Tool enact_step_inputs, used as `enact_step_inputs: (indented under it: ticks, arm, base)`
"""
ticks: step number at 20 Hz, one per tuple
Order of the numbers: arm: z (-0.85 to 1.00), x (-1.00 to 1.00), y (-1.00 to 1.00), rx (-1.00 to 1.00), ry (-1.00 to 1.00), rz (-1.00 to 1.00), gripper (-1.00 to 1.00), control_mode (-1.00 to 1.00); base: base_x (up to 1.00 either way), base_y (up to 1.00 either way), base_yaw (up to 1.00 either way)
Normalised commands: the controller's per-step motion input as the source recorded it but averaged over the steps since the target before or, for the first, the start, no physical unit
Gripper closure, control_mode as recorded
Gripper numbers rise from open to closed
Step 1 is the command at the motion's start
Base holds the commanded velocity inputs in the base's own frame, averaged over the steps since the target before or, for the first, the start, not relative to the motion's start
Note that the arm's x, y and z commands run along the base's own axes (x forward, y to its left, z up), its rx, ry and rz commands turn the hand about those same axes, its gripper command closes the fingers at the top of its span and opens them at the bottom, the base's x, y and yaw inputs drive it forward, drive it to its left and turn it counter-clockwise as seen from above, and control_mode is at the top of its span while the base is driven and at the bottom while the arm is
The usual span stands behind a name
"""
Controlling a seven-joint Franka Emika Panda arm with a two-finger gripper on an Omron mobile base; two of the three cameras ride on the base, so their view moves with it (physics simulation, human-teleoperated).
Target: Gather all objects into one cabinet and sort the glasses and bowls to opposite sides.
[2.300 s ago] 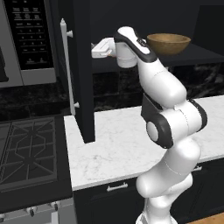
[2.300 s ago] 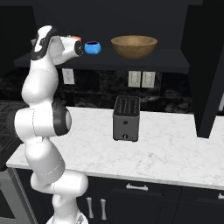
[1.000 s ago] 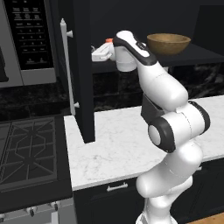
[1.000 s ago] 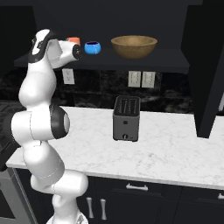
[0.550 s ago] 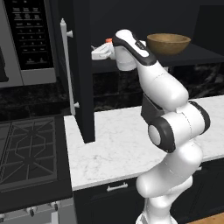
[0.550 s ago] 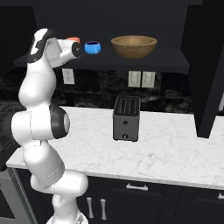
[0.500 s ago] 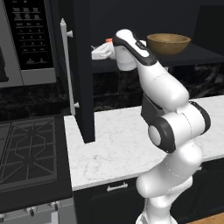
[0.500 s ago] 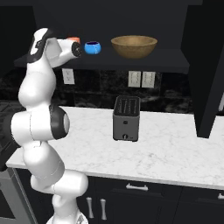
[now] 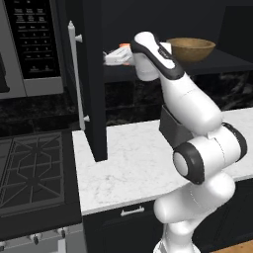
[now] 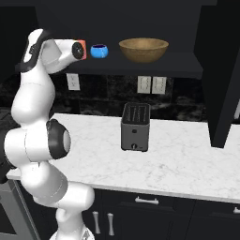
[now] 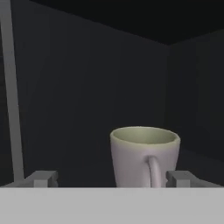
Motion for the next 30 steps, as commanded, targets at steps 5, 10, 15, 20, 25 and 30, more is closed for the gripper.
enact_step_inputs:
  ticks: [5, 10, 15, 20, 25, 30]
  arm:
    - [0.31, -0.39, -0.30, 0.00, 0.13, -0.21, -1.00, -1.00]
    - [0.28, -0.48, -0.30, 0.00, 0.20, -0.27, -1.00, -1.00]
    - [0.08, -0.57, -0.42, 0.00, 0.18, -0.23, -1.00, -1.00]
    - [0.00, -0.29, -0.62, -0.01, 0.13, -0.21, -1.00, -1.00]
    - [0.05, 0.00, -0.46, -0.04, 0.11, -0.12, -1.00, -1.00]
    - [-0.07, 0.00, -0.29, -0.08, 0.04, -0.03, -1.00, -1.00]
  base:
    - [0.00, 0.00, 0.00]
    - [0.00, 0.00, 0.00]
    - [0.00, 0.00, 0.00]
    - [0.00, 0.00, 0.00]
    - [0.00, 0.00, 0.00]
    - [0.00, 0.00, 0.00]
